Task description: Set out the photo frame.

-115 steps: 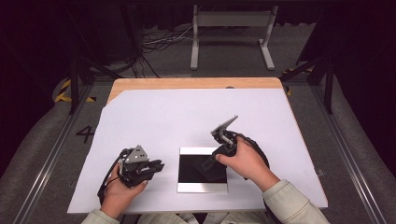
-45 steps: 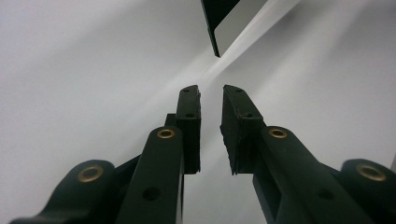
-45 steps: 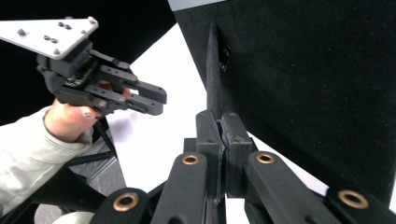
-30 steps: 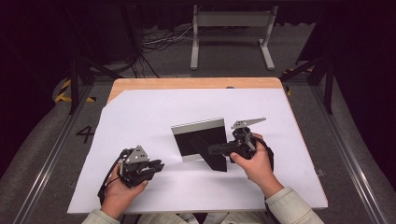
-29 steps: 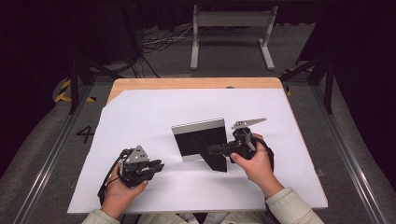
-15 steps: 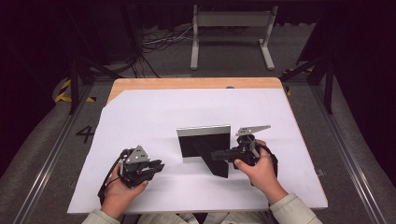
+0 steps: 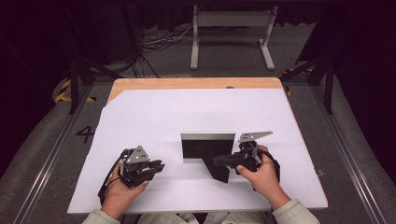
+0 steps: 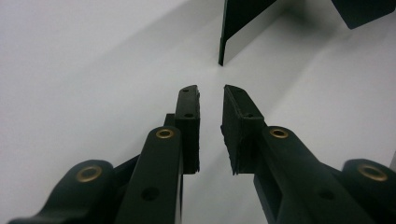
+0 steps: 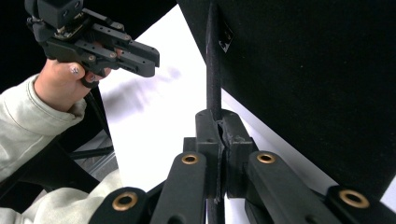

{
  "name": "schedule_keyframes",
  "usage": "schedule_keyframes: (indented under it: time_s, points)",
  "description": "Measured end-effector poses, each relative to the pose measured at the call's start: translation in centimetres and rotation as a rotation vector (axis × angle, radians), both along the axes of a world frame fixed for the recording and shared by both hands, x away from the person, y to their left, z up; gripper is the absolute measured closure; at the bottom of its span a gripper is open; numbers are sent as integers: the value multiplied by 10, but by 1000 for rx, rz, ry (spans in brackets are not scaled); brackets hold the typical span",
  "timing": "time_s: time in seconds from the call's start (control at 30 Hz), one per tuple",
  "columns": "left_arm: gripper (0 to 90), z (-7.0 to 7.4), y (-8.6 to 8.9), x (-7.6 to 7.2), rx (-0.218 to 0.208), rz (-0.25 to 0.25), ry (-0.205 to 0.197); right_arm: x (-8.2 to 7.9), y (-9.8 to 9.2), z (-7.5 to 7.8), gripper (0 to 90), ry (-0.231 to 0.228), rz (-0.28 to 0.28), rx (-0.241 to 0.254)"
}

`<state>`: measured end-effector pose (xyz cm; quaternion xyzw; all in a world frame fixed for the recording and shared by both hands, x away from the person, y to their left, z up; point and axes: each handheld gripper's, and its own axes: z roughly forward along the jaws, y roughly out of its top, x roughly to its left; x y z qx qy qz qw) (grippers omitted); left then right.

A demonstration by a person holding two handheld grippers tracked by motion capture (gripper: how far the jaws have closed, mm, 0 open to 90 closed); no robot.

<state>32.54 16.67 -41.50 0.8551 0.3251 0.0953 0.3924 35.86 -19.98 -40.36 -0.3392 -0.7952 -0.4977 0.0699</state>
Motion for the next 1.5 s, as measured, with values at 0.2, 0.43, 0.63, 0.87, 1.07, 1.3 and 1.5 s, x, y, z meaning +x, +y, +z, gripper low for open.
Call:
schedule_keyframes:
  time_s: [0.2, 0.43, 0.63, 0.87, 1.07, 1.3, 1.5]
  points:
    - [770, 0, 0, 0, -2, 4, -1, -8, 1, -1, 866, -16, 17, -29]
    - [770, 0, 0, 0, 0, 0, 1, -19, 4, -4, 845, -32, 50, -88]
    - [770, 0, 0, 0, 0, 0, -2, -24, 4, -6, 829, -43, 65, -120]
    - [770, 0, 0, 0, 1, -1, -3, -25, 3, -7, 825, -37, 63, -111]
    - [768, 0, -1, 0, 0, 2, -4, -25, 2, -6, 797, -34, 60, -112]
    - [765, 1, -2, 2, -11, 0, -4, -27, -9, 1, 668, -69, 37, -85]
    - [748, 3, -4, 5, -24, 3, -14, -30, -19, 7, 637, -128, 16, -80]
